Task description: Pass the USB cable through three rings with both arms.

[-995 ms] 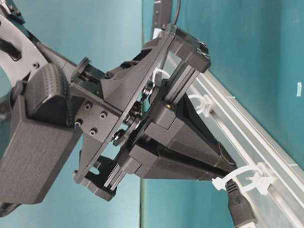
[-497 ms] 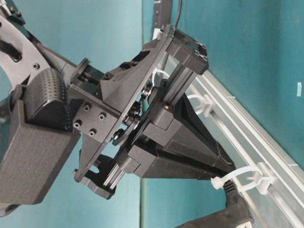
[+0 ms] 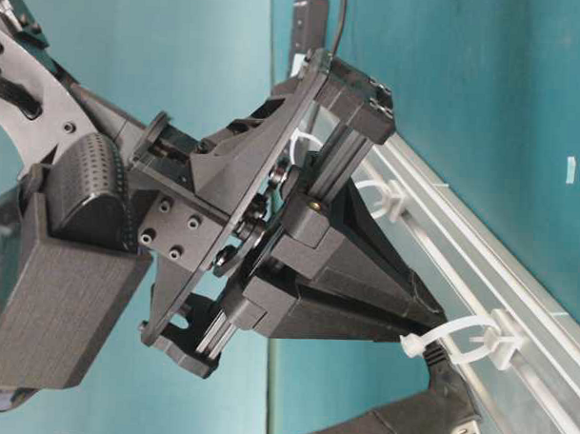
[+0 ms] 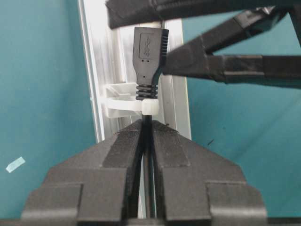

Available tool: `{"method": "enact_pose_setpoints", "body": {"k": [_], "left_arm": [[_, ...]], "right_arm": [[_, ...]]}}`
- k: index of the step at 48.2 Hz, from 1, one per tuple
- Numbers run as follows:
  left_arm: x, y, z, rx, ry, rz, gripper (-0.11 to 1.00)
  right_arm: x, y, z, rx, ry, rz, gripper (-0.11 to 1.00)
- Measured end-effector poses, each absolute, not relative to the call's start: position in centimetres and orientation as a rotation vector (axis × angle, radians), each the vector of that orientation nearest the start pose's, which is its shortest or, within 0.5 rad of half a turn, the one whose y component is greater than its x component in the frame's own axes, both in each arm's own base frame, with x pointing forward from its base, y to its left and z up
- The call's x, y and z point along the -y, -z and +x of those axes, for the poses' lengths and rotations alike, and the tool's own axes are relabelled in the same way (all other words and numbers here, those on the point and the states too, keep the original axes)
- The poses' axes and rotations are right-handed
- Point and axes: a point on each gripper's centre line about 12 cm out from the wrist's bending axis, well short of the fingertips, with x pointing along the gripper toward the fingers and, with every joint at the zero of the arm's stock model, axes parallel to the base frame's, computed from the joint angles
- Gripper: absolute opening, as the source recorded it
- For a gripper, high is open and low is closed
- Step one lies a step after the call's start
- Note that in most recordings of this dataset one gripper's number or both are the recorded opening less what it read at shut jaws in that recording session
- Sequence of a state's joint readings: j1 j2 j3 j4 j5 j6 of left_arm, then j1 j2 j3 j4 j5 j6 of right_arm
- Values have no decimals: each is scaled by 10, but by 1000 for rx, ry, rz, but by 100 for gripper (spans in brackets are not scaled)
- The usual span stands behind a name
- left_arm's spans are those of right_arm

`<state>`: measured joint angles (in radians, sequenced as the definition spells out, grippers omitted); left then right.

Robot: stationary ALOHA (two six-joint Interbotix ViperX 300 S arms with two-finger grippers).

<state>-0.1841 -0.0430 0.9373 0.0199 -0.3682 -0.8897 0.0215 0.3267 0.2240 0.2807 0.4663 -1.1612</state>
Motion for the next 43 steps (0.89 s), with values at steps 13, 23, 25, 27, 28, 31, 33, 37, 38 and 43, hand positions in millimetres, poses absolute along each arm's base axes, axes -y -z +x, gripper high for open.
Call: {"method": "enact_pose_setpoints", "body": {"k": [13,23,25,27,28,31,33,37,38,43], "left_arm": [[63,-135,330,-576,-51,-797,13],[63,-135,330,-574,-54,-800,13],[63,-135,330,-574,-54,-800,13],[63,-134,330,-577,-54,-799,13],[63,-135,330,-574,-53,-799,13],[63,-134,330,-575,-54,-800,13],[63,-134,330,-575,-53,-799,13],[63,-134,330,-577,-54,-797,13],[63,-134,330,-576,-53,-800,13],[63,-134,330,-577,-54,-799,13]], "right_arm": [[-25,-137,471,-864,-575,-774,7],[-25,-136,471,-866,-575,-774,7],[-25,-137,471,-864,-575,-774,7],[-24,-137,471,-864,-573,-774,7],[-25,-137,471,-864,-575,-776,7],[-24,-137,471,-865,-573,-773,7],[-24,-136,471,-866,-574,-773,7],[-25,-137,471,-864,-575,-774,7],[-24,-137,471,-865,-573,-772,7],[-24,-136,470,-872,-577,-769,8]]}}
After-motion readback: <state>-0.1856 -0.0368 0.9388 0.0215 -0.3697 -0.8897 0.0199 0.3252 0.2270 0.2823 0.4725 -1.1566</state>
